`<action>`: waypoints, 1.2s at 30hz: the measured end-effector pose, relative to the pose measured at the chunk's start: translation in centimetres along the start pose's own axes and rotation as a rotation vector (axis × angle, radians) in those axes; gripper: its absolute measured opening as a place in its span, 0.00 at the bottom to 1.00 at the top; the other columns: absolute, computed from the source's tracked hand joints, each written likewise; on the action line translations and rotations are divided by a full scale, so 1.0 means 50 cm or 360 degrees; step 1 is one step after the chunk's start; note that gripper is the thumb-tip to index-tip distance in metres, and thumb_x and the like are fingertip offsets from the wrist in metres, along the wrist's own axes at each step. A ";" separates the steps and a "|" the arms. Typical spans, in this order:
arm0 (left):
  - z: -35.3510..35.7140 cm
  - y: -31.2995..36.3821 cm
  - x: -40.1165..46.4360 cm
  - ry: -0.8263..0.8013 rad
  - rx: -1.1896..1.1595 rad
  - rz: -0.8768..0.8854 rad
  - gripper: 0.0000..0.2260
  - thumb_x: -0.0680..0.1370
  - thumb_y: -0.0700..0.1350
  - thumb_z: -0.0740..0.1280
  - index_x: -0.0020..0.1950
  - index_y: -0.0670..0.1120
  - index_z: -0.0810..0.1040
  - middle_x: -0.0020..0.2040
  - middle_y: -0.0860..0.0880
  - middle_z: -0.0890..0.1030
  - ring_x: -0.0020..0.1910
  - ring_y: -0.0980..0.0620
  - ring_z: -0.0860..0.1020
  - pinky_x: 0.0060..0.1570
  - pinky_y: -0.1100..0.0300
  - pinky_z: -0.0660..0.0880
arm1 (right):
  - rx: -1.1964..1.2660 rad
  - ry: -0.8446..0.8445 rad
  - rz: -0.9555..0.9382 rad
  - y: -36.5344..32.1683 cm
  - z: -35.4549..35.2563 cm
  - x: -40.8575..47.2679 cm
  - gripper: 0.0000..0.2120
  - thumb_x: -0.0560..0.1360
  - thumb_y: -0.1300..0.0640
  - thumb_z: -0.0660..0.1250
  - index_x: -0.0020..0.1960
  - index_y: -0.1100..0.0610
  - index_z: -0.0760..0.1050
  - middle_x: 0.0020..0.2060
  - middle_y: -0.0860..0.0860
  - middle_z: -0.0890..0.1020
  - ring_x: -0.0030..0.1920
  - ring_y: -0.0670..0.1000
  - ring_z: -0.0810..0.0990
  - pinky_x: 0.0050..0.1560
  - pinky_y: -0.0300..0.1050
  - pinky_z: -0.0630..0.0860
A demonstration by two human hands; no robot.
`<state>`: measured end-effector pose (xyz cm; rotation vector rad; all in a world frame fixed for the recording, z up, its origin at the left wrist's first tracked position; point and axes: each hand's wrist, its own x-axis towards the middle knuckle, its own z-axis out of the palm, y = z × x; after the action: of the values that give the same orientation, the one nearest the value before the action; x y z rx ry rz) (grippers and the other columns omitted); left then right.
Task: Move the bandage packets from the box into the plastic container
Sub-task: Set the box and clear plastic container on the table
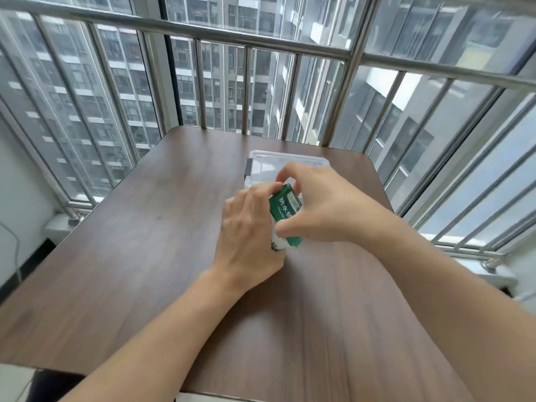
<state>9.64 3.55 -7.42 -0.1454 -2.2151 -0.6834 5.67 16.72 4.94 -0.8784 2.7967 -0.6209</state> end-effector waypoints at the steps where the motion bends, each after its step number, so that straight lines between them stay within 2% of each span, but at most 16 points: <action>1: -0.004 -0.002 0.002 -0.0003 0.0057 0.0009 0.40 0.59 0.40 0.76 0.69 0.47 0.64 0.62 0.48 0.77 0.58 0.46 0.72 0.56 0.59 0.62 | 0.0012 0.0020 -0.0034 -0.003 0.008 0.000 0.29 0.63 0.51 0.76 0.62 0.47 0.72 0.47 0.44 0.78 0.45 0.47 0.80 0.42 0.48 0.82; 4: -0.012 -0.010 0.003 -0.0030 0.0161 0.0053 0.41 0.58 0.38 0.73 0.70 0.47 0.65 0.64 0.48 0.76 0.59 0.45 0.71 0.55 0.58 0.60 | 0.0131 0.0090 -0.0062 0.001 0.015 0.002 0.33 0.63 0.53 0.76 0.67 0.50 0.71 0.48 0.46 0.81 0.45 0.46 0.82 0.43 0.49 0.83; 7: -0.014 -0.010 0.002 -0.0063 0.0024 -0.0024 0.39 0.59 0.38 0.71 0.69 0.49 0.63 0.63 0.50 0.74 0.60 0.45 0.72 0.55 0.57 0.61 | 0.0247 0.0032 -0.0015 0.011 -0.008 0.010 0.35 0.62 0.52 0.75 0.68 0.48 0.72 0.48 0.44 0.82 0.47 0.44 0.83 0.42 0.43 0.83; 9: -0.010 -0.012 -0.001 -0.0040 -0.0084 -0.0061 0.37 0.61 0.38 0.72 0.68 0.50 0.64 0.61 0.52 0.74 0.59 0.45 0.73 0.54 0.57 0.62 | 0.0334 -0.0088 0.0019 0.023 -0.024 0.022 0.31 0.63 0.53 0.74 0.66 0.48 0.75 0.45 0.44 0.83 0.43 0.44 0.83 0.39 0.38 0.80; 11: -0.008 -0.014 -0.002 0.0017 -0.0184 -0.0116 0.36 0.62 0.38 0.75 0.66 0.52 0.64 0.58 0.58 0.71 0.57 0.45 0.74 0.55 0.55 0.66 | 0.0434 -0.0070 0.0032 0.038 -0.037 0.038 0.24 0.67 0.60 0.73 0.62 0.50 0.78 0.40 0.45 0.82 0.34 0.45 0.81 0.33 0.35 0.75; 13: -0.012 -0.016 0.002 0.0101 -0.0289 -0.0231 0.36 0.63 0.39 0.78 0.64 0.53 0.63 0.57 0.61 0.67 0.56 0.44 0.74 0.56 0.48 0.72 | 0.0708 0.0050 0.0074 0.055 -0.052 0.056 0.21 0.70 0.69 0.69 0.61 0.54 0.79 0.43 0.53 0.84 0.39 0.51 0.83 0.37 0.41 0.81; 15: -0.017 -0.018 0.005 0.0179 -0.0311 -0.0316 0.36 0.64 0.42 0.80 0.64 0.53 0.63 0.57 0.57 0.71 0.55 0.43 0.75 0.54 0.41 0.75 | 0.0996 0.0150 0.0127 0.069 -0.060 0.066 0.20 0.72 0.71 0.69 0.61 0.57 0.79 0.49 0.61 0.84 0.47 0.58 0.85 0.47 0.54 0.85; 17: -0.020 -0.017 0.008 0.0265 -0.0276 -0.0380 0.36 0.64 0.46 0.81 0.64 0.52 0.63 0.57 0.55 0.73 0.55 0.43 0.76 0.53 0.40 0.75 | 0.1036 0.0372 0.0115 0.075 -0.051 0.071 0.15 0.73 0.67 0.74 0.57 0.59 0.79 0.47 0.59 0.84 0.45 0.57 0.86 0.45 0.55 0.85; 20: -0.024 -0.023 0.019 0.0428 -0.0109 -0.0522 0.33 0.65 0.47 0.80 0.62 0.50 0.65 0.58 0.52 0.74 0.56 0.45 0.73 0.56 0.45 0.72 | 0.1036 0.0772 0.0092 0.047 0.002 0.076 0.08 0.74 0.60 0.75 0.45 0.62 0.77 0.36 0.56 0.82 0.33 0.53 0.84 0.35 0.50 0.84; 22: -0.033 -0.043 0.032 0.0553 0.0037 -0.0654 0.32 0.65 0.48 0.80 0.62 0.49 0.67 0.60 0.49 0.75 0.58 0.44 0.72 0.55 0.52 0.67 | 0.1151 0.0743 0.0058 0.016 0.041 0.089 0.09 0.75 0.57 0.74 0.41 0.61 0.78 0.34 0.56 0.83 0.31 0.52 0.82 0.33 0.50 0.82; 25: -0.050 -0.091 0.051 0.0710 0.0045 -0.0926 0.33 0.64 0.48 0.81 0.63 0.45 0.69 0.61 0.46 0.73 0.61 0.42 0.70 0.54 0.60 0.60 | 0.0954 0.0589 -0.0127 -0.012 0.078 0.106 0.04 0.74 0.56 0.74 0.41 0.53 0.82 0.36 0.45 0.84 0.36 0.51 0.83 0.36 0.49 0.82; 27: -0.059 -0.121 0.051 0.0699 0.0044 -0.1077 0.35 0.62 0.48 0.82 0.63 0.45 0.68 0.63 0.45 0.72 0.63 0.41 0.69 0.57 0.60 0.62 | 0.0631 0.0679 -0.0261 -0.007 0.079 0.113 0.03 0.73 0.57 0.73 0.41 0.50 0.82 0.39 0.41 0.84 0.40 0.46 0.82 0.42 0.43 0.79; 30: -0.074 -0.139 0.040 0.0579 0.0044 -0.1223 0.41 0.61 0.54 0.83 0.66 0.45 0.66 0.66 0.44 0.69 0.66 0.41 0.67 0.61 0.57 0.62 | 0.0195 0.0803 -0.0277 0.024 0.066 0.122 0.06 0.73 0.54 0.73 0.49 0.50 0.82 0.52 0.45 0.82 0.56 0.50 0.78 0.56 0.43 0.73; 32: -0.084 -0.123 0.040 0.0663 0.0145 -0.1067 0.42 0.62 0.57 0.81 0.68 0.42 0.66 0.67 0.42 0.69 0.68 0.40 0.67 0.68 0.53 0.61 | 0.0036 0.0840 -0.0006 0.071 0.052 0.133 0.16 0.74 0.47 0.72 0.59 0.52 0.80 0.61 0.50 0.78 0.65 0.53 0.72 0.64 0.48 0.69; 34: -0.087 -0.078 0.048 0.0881 0.0231 -0.0576 0.34 0.68 0.52 0.78 0.65 0.36 0.70 0.66 0.37 0.71 0.69 0.38 0.68 0.71 0.49 0.62 | 0.0041 0.0898 0.0395 0.126 0.037 0.138 0.26 0.75 0.42 0.69 0.68 0.55 0.74 0.65 0.54 0.75 0.68 0.58 0.70 0.66 0.51 0.67; 36: -0.070 -0.032 0.067 0.0815 0.0094 -0.0175 0.22 0.72 0.45 0.74 0.60 0.34 0.75 0.62 0.37 0.75 0.65 0.40 0.72 0.68 0.52 0.67 | 0.0225 0.0853 0.0699 0.170 0.030 0.143 0.30 0.74 0.39 0.68 0.66 0.59 0.75 0.63 0.56 0.78 0.64 0.60 0.75 0.62 0.50 0.71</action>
<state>9.22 -0.03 -3.80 0.1675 -1.7554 -0.6306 -4.19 18.42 -0.16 -0.0503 3.1863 -1.0815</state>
